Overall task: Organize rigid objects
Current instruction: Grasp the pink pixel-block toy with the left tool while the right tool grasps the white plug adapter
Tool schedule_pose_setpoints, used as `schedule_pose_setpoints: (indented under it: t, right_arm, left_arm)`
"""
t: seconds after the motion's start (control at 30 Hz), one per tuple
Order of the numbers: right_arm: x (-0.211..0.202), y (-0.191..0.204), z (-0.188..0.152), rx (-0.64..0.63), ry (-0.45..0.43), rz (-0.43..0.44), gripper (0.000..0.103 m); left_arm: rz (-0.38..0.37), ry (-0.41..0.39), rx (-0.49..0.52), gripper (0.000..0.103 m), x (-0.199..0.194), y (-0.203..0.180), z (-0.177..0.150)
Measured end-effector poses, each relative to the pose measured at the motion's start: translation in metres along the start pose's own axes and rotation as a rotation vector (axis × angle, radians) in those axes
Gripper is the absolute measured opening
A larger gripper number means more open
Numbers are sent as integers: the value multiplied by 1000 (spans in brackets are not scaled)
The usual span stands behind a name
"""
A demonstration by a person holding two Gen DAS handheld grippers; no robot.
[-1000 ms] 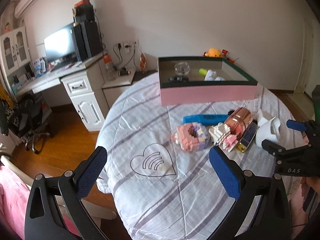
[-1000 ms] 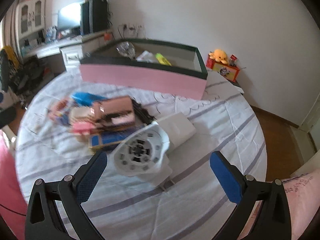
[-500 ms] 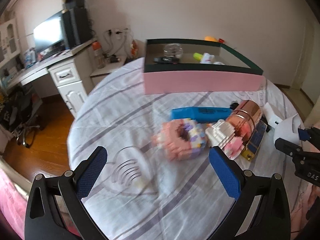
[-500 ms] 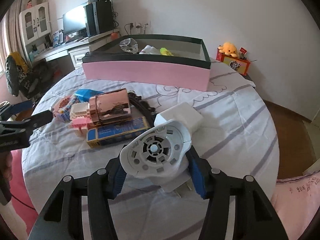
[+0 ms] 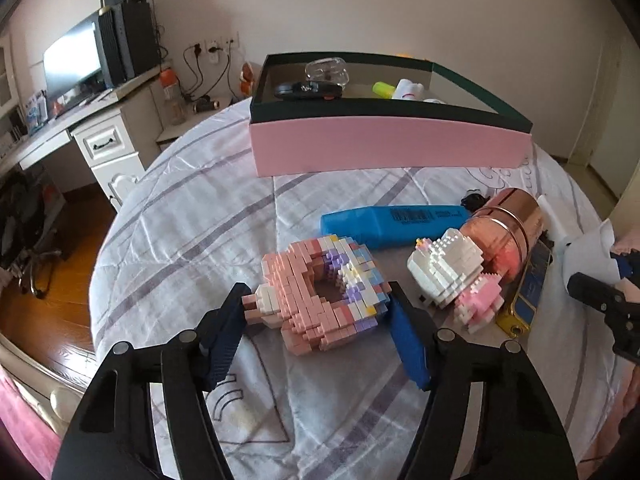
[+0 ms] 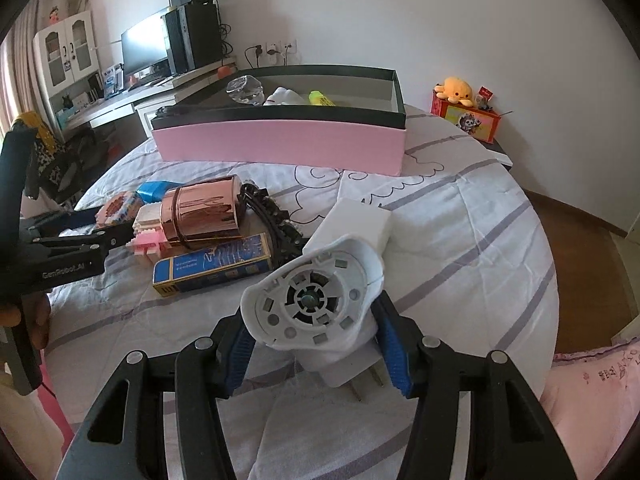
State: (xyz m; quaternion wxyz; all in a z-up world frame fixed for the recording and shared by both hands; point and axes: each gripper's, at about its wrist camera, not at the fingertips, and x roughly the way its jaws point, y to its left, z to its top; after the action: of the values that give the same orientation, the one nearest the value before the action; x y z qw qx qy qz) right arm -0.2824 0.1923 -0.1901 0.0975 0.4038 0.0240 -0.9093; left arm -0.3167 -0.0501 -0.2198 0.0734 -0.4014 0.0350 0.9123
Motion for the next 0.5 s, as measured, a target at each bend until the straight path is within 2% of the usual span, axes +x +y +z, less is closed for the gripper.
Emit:
schedule_pose_setpoints:
  t: [0.33, 0.43, 0.5]
  right_arm:
    - [-14, 9, -12, -9, 8, 26, 57]
    - [-11, 10, -14, -4, 1, 17, 57]
    - [-10, 10, -14, 1, -5, 18, 57]
  left_arm:
    - [-30, 8, 45, 70, -36, 5, -36]
    - [-14, 9, 20, 79, -32, 6, -35]
    - [4, 4, 20, 81, -29, 5, -33]
